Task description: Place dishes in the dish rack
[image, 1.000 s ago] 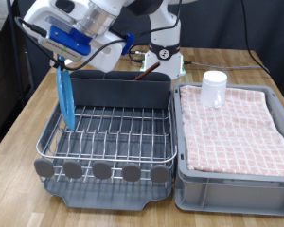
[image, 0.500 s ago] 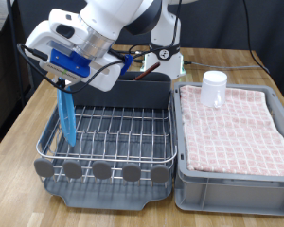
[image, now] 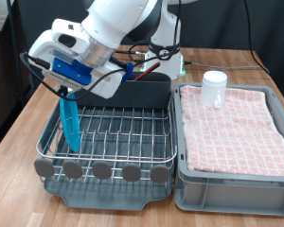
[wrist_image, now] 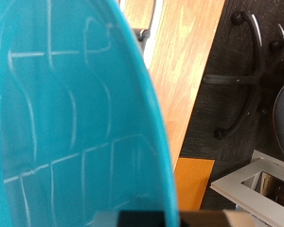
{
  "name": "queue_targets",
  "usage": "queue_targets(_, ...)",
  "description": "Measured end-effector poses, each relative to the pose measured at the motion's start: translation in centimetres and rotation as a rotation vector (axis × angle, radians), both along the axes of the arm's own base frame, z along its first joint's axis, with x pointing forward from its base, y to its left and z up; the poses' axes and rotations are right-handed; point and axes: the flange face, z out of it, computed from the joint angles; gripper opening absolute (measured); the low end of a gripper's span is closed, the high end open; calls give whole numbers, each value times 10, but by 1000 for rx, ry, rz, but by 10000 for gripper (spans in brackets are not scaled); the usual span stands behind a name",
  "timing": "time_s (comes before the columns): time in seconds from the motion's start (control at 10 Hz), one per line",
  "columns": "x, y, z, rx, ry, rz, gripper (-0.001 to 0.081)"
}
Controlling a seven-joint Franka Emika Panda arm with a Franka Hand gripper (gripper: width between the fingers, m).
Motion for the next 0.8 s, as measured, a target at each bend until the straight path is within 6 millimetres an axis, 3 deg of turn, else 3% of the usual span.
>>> queue_targets(0.5, -5, 2, -8, 14, -19, -30, 27)
queue_targets(0.7, -5, 2, -8, 17, -21, -31, 329)
queue_targets(0.8, -5, 2, -7, 31, -31, -42, 329)
